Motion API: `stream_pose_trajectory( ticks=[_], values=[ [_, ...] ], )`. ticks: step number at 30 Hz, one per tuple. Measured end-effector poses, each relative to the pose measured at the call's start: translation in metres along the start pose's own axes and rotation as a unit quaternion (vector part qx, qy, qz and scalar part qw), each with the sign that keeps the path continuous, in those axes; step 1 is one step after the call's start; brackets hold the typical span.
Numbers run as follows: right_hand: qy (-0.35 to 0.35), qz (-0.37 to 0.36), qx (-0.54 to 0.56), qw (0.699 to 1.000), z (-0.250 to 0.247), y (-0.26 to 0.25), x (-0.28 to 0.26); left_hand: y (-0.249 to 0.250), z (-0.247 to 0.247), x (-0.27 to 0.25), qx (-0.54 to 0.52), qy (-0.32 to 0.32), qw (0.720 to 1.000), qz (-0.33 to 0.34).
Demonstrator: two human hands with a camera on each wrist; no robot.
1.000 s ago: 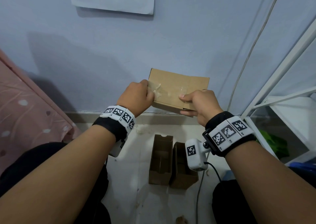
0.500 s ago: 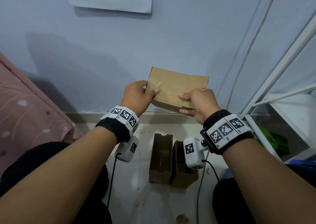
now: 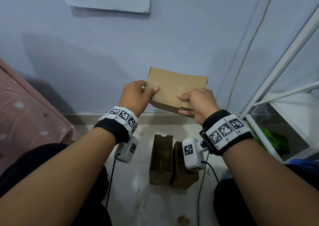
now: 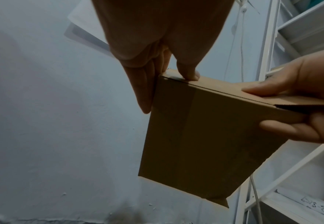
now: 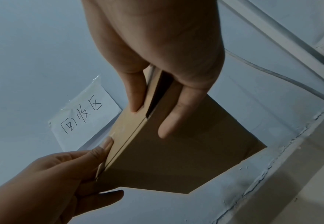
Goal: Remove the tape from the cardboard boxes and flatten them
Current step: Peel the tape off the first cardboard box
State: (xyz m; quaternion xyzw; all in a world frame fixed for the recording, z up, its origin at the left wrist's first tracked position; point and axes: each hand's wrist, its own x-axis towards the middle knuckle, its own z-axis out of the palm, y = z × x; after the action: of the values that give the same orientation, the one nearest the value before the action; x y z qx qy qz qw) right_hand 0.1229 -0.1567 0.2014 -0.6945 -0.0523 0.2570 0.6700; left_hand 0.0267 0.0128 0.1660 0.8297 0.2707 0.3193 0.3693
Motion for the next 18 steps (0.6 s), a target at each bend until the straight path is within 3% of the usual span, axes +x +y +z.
stream_pose_trajectory(
  ticks=[7, 18],
  values=[
    [0.020, 0.004, -0.018, 1.000, -0.002, 0.005, 0.006, 0.000, 0.003, -0.003, 0.023, -0.052, 0.998, -0.008],
    [0.030, -0.028, -0.031, 0.999, -0.001, 0.011, 0.008, 0.006, -0.002, -0.003, 0.025, -0.074, 0.996, -0.037]
  ],
)
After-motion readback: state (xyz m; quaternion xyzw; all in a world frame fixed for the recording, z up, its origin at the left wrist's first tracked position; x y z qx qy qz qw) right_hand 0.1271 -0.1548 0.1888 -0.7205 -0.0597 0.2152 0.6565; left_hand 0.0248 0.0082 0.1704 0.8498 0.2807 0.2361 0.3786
